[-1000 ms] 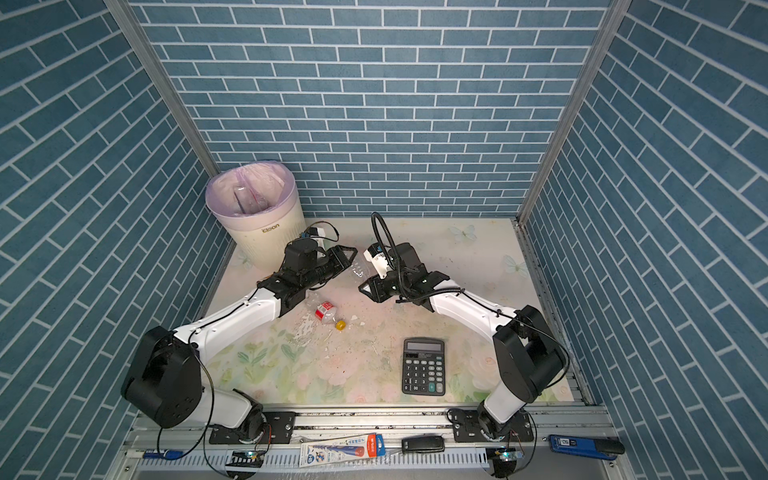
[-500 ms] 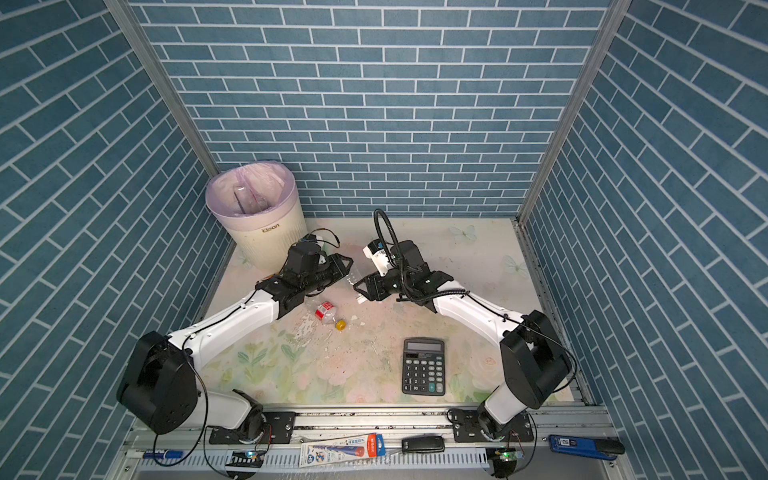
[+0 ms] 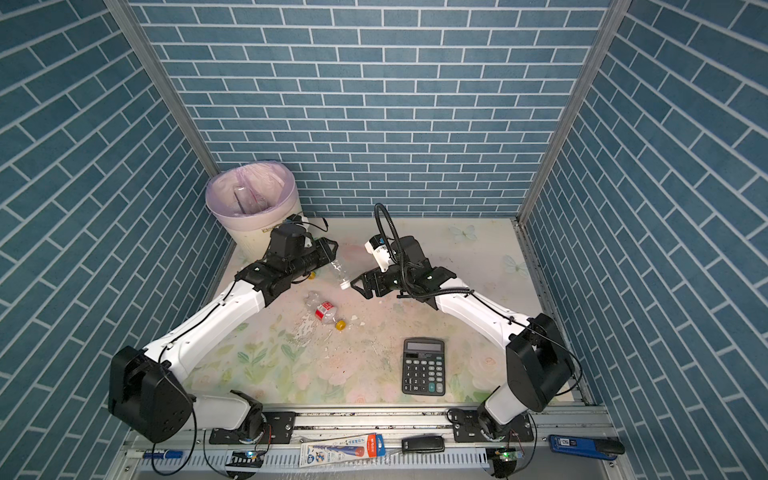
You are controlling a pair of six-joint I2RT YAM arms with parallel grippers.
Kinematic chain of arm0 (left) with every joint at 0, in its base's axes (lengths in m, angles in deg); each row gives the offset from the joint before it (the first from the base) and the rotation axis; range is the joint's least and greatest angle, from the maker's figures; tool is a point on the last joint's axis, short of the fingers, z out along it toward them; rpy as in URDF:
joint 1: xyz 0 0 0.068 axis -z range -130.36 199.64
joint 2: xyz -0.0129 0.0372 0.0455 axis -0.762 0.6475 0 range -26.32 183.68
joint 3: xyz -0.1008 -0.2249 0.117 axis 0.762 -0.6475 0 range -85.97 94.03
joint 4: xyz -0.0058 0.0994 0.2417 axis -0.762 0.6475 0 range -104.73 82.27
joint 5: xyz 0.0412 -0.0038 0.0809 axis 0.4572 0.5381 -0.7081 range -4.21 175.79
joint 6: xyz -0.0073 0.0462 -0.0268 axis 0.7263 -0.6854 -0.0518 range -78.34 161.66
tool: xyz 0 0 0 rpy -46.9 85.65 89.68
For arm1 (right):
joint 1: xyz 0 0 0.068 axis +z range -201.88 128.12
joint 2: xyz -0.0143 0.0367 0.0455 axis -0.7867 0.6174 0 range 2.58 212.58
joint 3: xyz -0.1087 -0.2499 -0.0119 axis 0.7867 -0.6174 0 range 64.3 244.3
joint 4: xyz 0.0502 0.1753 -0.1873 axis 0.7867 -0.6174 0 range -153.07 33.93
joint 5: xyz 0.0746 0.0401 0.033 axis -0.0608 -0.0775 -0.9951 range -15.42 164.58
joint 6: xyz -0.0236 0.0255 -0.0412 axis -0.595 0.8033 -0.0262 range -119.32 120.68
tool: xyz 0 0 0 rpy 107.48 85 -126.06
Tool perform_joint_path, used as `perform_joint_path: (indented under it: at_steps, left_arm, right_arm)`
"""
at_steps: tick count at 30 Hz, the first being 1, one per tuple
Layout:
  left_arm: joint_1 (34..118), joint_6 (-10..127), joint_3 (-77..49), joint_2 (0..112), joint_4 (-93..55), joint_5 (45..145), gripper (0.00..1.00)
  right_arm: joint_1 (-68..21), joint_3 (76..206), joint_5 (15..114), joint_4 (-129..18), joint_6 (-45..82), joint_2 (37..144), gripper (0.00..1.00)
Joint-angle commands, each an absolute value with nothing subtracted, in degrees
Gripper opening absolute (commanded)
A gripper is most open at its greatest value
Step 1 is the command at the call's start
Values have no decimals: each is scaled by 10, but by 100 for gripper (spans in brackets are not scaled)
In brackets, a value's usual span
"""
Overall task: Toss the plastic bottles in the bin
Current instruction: 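Carry the white-cap bottle to the bin with left gripper while right arm draws back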
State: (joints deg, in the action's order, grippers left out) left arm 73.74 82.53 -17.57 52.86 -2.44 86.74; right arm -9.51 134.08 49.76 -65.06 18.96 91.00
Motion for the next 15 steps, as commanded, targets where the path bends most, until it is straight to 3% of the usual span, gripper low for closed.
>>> perform_joint_path:
  at_steps: [1,6,15]
  left_arm:
    - [713,779,-120,536,-5,846,49]
    - [690,708,-26,545,7,809,48]
    - [647,586,89,561,-63,739,45]
  right_arm:
    - [-92,1412,515,-686,165,903,93]
    - [-93,1482,513,-683,146,937,99]
    - [-93,1670,448,-675,115,1028,99]
